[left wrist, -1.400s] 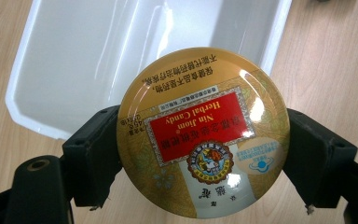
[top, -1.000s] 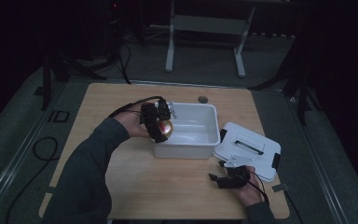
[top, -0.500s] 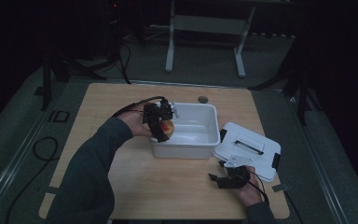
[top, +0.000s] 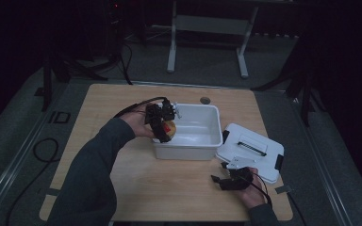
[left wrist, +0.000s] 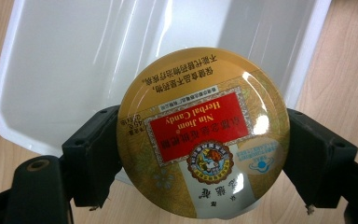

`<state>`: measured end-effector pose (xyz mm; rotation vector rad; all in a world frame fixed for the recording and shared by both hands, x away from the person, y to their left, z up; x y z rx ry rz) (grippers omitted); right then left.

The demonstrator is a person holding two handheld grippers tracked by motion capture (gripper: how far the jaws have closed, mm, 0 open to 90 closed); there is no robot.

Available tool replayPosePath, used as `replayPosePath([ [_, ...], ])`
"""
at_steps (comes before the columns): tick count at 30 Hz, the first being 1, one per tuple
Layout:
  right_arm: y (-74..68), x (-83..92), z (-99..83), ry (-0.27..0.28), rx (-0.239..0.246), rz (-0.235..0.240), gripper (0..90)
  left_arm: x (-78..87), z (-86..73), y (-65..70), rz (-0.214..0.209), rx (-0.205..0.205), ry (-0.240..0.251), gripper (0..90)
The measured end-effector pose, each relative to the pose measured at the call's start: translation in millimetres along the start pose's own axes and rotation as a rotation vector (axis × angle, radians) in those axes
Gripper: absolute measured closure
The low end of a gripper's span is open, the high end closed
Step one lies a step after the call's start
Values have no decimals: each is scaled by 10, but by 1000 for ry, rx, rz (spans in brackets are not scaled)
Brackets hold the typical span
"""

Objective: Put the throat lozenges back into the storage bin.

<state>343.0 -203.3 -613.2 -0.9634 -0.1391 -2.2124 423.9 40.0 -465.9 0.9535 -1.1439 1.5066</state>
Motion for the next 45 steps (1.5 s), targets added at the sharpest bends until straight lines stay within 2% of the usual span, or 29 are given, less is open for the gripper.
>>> replayPosePath([
  [10, 0, 0, 0, 0, 0, 0, 295, -2, -4, -22, -4, 8, 5, 199],
  [11, 0, 0, 0, 0, 1, 0, 295, -5, -4, -18, -14, 8, 6, 199],
  [14, -1, 0, 0, 0, 0, 0, 295, 1, 12, -32, -18, 25, 22, 133],
  [16, 0, 0, 0, 0, 1, 0, 295, 20, 14, -55, 5, 29, 25, 132],
  [25, -2, -1, -1, -1, 2, 1, 290, 112, -56, -91, 43, 33, 57, 267],
  [31, -2, -1, -1, -1, 2, 1, 290, 181, -135, -98, 60, 57, 94, 389],
  [34, -2, 0, -1, -2, 1, 1, 290, 199, -168, -85, 61, 58, 98, 418],
  [38, -2, -1, -1, -1, 2, 1, 289, 227, -259, -79, 84, 74, 97, 427],
  [45, -1, -1, -1, -1, 3, 1, 290, 311, -299, -91, 121, 92, 125, 419],
])
Point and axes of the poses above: each handheld gripper's, and its own axes: x roughly backward along the jaws, z roughly out of its top, y roughly to its right, the point moved 8 cm from there along -x, roughly forward along the jaws, and after that the axes turned 14 degrees about -x, right-handed, at the moved point
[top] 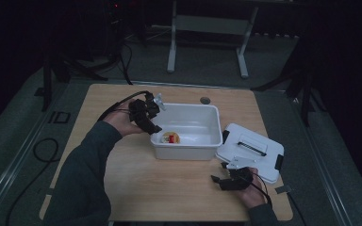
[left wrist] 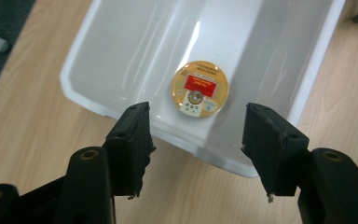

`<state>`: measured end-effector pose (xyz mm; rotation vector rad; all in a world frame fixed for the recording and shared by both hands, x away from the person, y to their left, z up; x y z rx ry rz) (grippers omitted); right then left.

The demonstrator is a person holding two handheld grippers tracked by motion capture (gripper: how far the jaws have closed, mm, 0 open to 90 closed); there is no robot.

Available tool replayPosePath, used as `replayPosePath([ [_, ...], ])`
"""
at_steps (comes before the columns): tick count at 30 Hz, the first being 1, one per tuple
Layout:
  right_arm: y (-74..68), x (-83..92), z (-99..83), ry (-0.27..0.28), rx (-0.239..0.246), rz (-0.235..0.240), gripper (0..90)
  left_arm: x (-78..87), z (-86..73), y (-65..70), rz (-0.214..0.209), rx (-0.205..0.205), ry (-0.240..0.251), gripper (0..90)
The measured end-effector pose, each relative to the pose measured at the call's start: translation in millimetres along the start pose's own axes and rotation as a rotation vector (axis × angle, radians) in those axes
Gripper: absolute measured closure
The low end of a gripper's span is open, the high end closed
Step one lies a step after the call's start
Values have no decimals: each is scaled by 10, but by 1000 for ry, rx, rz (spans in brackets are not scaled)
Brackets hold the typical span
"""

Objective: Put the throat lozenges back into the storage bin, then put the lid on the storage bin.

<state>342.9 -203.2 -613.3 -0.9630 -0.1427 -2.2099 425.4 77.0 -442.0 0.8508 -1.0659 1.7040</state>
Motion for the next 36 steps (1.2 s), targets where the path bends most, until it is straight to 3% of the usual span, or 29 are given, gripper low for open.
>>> replayPosePath([
  [11, -1, 0, 0, 0, -1, 0, 290, 13, -120, -32, 75, 62, 45, 402],
  [18, -1, 0, 0, -1, -1, 0, 289, 27, -222, -14, 101, 118, 79, 399],
  [23, -1, 0, -1, -1, 1, -1, 289, 32, -284, 9, 129, 131, 75, 393],
  [26, 0, 0, 0, 0, 1, -1, 289, 51, -299, 10, 137, 152, 100, 394],
  [36, -24, 17, 1, -25, -13, -26, 319, 36, -520, 44, 227, 230, 150, 406],
])
Point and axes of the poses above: each handheld gripper's, and its own axes: x roughly backward along the jaws, z roughly out of its top, y roughly to its right, the point moved 8 cm from there along -x, roughly forward along the jaws, and after that the axes turned 14 degrees about -x, right-handed, at the moved point
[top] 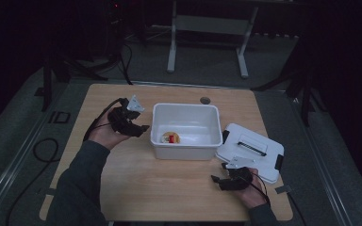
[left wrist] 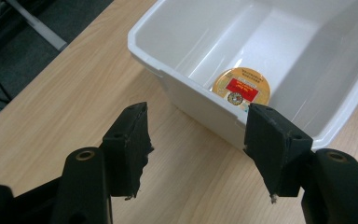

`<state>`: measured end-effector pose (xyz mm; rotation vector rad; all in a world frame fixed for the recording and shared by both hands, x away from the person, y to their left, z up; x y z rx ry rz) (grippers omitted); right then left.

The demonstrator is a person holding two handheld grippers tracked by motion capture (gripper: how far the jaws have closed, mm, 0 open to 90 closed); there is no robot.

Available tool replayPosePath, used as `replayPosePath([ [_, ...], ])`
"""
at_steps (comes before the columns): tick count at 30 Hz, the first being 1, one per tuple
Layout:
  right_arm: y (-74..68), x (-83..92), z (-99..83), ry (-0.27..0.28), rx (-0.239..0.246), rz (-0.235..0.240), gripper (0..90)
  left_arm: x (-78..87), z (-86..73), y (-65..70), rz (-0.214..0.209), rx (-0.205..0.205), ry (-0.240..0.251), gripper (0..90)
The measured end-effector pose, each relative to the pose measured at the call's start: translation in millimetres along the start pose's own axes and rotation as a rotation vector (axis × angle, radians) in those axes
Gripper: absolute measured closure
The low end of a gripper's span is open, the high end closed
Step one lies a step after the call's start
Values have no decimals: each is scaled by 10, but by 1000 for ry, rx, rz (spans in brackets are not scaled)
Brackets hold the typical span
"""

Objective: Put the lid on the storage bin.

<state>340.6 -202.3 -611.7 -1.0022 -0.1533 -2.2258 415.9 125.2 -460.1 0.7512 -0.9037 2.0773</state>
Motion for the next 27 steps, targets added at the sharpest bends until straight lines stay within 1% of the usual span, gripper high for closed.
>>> replayPosePath([
  [2, -14, 6, -1, -3, 14, -2, 337, -16, -32, 14, 4, 11, 15, 408],
  [3, -20, 12, -2, -7, 19, -2, 346, -24, -55, 15, 8, 11, 11, 408],
  [4, -18, 19, 1, -6, 29, -12, 354, -36, -71, 21, 9, 21, 16, 407],
  [7, -34, 53, 11, -8, 33, -11, 383, -55, -129, 34, 13, 29, 18, 408],
  [9, -49, 94, 33, 1, 37, -6, 405, -54, -166, 35, 15, 42, 25, 408],
  [11, -59, 144, 61, 14, 40, -9, 417, -50, -201, 37, 25, 52, 30, 408],
  [13, -69, 199, 92, 28, 42, -9, 431, -50, -237, 45, 24, 60, 35, 408],
  [14, -69, 199, 92, 28, 42, -9, 431, -50, -237, 45, 24, 60, 35, 408],
  [15, -66, 259, 124, 39, 52, -20, 452, -62, -275, 59, 29, 64, 33, 409],
  [16, -66, 259, 124, 39, 52, -20, 452, -62, -275, 59, 29, 64, 33, 411],
  [17, -67, 287, 138, 41, 55, -23, 464, -68, -297, 67, 28, 64, 31, 411],
  [18, -63, 344, 165, 45, 70, -34, 483, -90, -338, 82, 29, 72, 35, 415],
  [19, -63, 344, 165, 45, 70, -34, 483, -90, -338, 82, 29, 72, 35, 418],
  [21, -50, 422, 209, 51, 82, -45, 512, -116, -383, 101, 24, 81, 37, 422],
  [22, -37, 443, 220, 48, 81, -51, 522, -143, -428, 122, 25, 89, 35, 423],
  [25, -17, 481, 240, 48, 84, -54, 539, -165, -469, 144, 23, 93, 34, 424],
  [27, 18, 528, 265, 45, 95, -72, 549, -199, -519, 180, 20, 99, 36, 425],
])
Point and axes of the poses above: each handheld gripper's, and its own axes: x roughly backward along the jaws, z roughly out of its top, y roughly to its right, the point moved 8 cm from there along -x, roughly forward along the jaws, and after that the axes turned 14 degrees about -x, right-handed, at the moved point
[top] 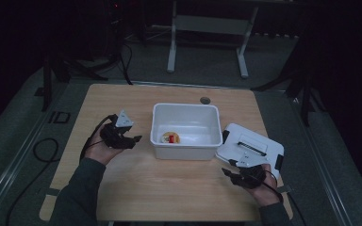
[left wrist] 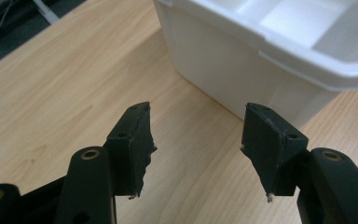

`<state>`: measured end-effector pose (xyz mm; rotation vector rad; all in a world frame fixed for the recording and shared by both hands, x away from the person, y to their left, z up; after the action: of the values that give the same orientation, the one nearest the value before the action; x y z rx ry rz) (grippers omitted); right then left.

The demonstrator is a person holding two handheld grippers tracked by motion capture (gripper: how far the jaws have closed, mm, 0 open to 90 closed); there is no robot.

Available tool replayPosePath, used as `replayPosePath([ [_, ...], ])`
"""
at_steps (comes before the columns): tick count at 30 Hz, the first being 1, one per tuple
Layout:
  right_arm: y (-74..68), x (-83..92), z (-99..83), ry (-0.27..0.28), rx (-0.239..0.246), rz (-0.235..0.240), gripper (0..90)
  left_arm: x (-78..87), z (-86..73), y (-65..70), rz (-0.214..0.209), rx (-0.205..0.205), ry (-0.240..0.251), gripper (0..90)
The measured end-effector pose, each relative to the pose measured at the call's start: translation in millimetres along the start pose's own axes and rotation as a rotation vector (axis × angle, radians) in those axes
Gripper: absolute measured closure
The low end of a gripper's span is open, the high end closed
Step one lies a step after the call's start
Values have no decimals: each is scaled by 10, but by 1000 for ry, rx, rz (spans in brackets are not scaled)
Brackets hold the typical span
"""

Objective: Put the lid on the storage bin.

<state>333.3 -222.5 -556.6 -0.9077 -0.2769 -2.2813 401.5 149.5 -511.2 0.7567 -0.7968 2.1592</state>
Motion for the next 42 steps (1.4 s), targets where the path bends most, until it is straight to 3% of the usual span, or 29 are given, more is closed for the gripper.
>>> replayPosePath([
  [15, 193, 230, 163, 13, 27, -61, 538, -136, -248, 138, -23, 21, -1, 425],
  [20, 267, 309, 206, -1, 57, -108, 515, -193, -319, 179, -26, 35, 12, 419],
  [31, 438, 371, 249, -37, 82, -162, 496, -309, -407, 267, -33, 53, 39, 415],
  [42, 691, 449, 330, -96, 123, -234, 530, -457, -535, 362, -33, 64, 26, 404],
])
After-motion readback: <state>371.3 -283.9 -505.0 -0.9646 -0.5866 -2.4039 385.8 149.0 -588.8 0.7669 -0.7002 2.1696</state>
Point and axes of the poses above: each handheld gripper's, and its own axes: x roughly backward along the jaws, z roughly out of its top, y roughly to its right, the point moved 8 cm from there along -x, roughly forward along the jaws, and after that the axes turned 14 degrees about -x, right-handed, at the moved point
